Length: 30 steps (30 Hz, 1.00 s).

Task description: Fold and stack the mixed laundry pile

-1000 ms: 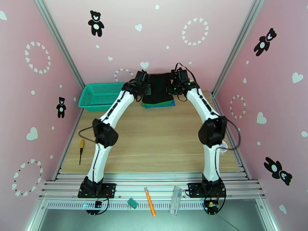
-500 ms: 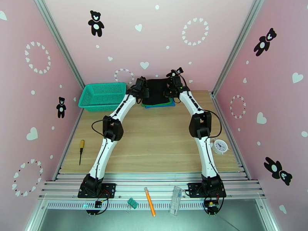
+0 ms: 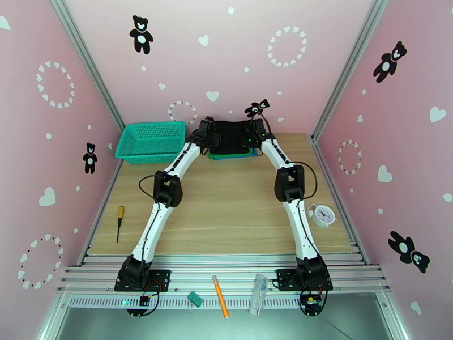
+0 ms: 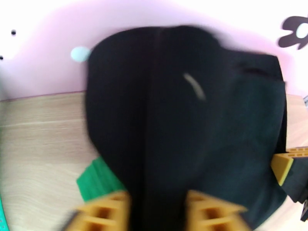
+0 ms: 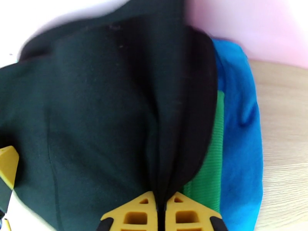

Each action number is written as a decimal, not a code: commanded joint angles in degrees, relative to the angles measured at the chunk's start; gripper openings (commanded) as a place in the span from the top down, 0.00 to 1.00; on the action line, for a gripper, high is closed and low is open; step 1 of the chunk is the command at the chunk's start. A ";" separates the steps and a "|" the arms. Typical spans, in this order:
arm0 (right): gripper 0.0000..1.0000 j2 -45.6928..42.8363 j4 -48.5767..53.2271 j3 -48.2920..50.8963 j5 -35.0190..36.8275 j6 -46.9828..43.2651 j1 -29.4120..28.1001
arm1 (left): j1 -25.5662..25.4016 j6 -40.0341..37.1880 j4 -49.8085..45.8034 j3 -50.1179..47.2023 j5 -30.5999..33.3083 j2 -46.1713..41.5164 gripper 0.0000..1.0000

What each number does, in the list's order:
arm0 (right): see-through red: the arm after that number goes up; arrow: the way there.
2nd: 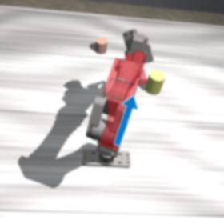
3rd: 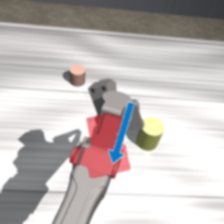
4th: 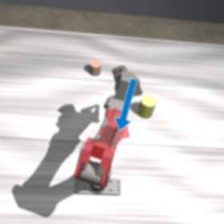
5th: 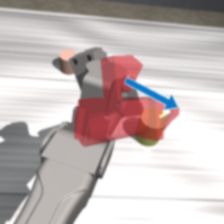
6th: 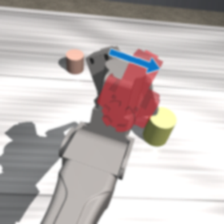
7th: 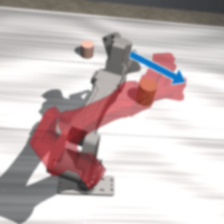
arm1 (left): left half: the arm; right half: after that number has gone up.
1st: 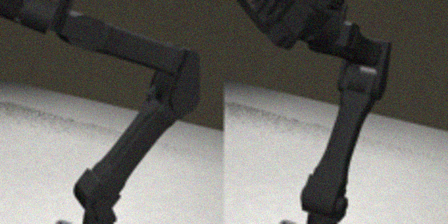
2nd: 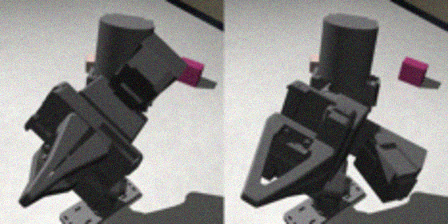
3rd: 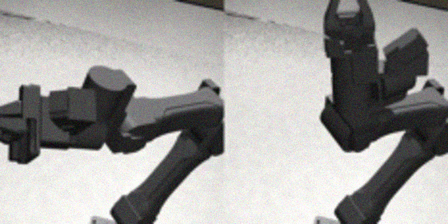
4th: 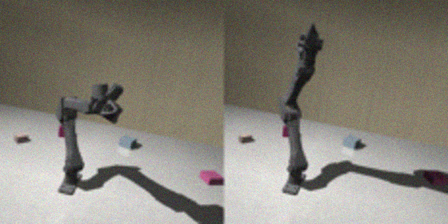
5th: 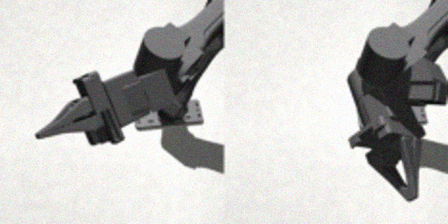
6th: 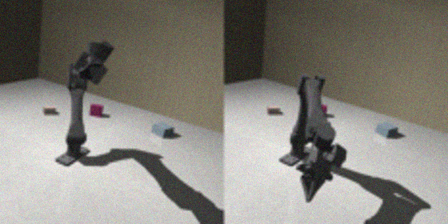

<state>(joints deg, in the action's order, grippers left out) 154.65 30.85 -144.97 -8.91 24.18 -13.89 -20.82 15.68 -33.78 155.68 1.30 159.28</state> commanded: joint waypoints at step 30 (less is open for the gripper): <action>0.01 -100.78 -23.71 103.30 28.90 -10.21 1.45 | 2.49 -6.14 34.70 -100.66 27.04 -91.67 0.02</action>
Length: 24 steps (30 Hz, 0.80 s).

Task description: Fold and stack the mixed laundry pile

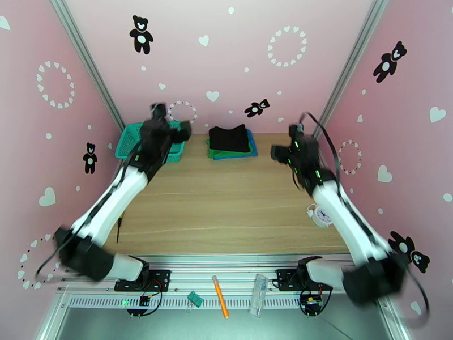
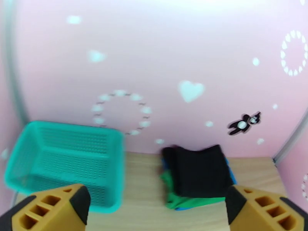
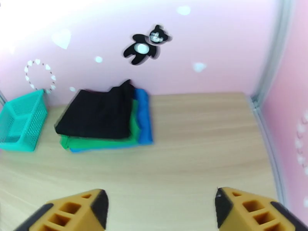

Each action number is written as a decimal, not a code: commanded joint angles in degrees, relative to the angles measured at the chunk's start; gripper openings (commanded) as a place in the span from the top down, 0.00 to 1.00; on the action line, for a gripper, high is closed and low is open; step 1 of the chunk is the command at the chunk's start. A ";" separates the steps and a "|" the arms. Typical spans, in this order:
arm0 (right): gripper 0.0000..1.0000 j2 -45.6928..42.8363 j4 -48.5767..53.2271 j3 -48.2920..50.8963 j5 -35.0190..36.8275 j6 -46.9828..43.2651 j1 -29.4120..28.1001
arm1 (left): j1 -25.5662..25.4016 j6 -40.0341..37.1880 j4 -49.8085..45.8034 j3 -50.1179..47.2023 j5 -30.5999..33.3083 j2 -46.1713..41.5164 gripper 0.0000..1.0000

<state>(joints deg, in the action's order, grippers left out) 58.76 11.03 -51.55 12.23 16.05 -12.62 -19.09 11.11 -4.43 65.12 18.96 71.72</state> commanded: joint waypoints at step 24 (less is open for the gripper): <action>0.01 31.53 -73.20 34.87 -19.73 -14.84 11.30 | 17.31 -12.74 57.57 -44.91 -11.88 15.99 0.02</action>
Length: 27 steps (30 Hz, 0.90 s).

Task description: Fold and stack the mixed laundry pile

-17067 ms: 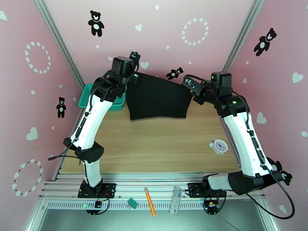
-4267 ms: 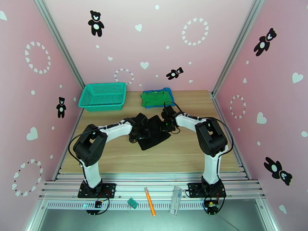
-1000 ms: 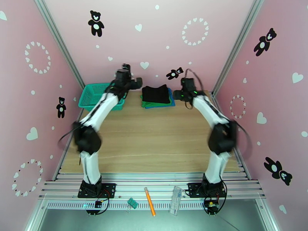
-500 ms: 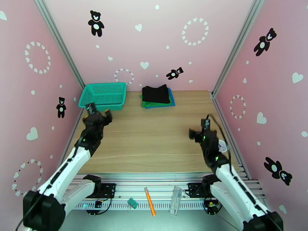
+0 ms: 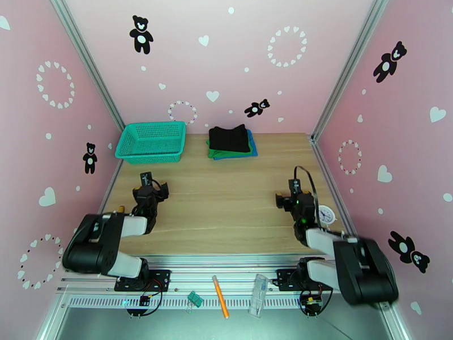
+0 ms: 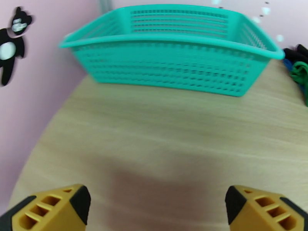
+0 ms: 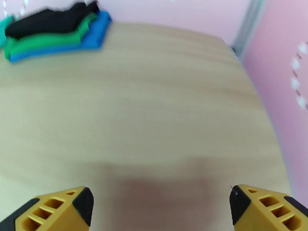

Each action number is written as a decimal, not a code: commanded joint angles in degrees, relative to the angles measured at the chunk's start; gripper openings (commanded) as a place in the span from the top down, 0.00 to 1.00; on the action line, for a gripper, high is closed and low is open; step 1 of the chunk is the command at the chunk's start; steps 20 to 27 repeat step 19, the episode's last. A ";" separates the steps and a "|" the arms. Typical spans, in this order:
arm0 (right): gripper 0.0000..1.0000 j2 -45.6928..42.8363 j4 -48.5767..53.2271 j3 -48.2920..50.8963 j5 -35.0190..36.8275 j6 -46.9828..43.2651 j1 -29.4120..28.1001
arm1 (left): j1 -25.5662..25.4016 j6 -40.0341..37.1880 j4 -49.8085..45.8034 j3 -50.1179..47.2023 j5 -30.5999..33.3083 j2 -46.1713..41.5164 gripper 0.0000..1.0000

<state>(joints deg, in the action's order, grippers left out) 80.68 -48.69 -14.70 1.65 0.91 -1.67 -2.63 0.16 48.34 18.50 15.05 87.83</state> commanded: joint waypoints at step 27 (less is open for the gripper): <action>0.01 7.03 4.91 -9.82 -2.70 1.73 0.00 | 2.37 -0.16 2.46 2.79 -9.24 -0.21 0.02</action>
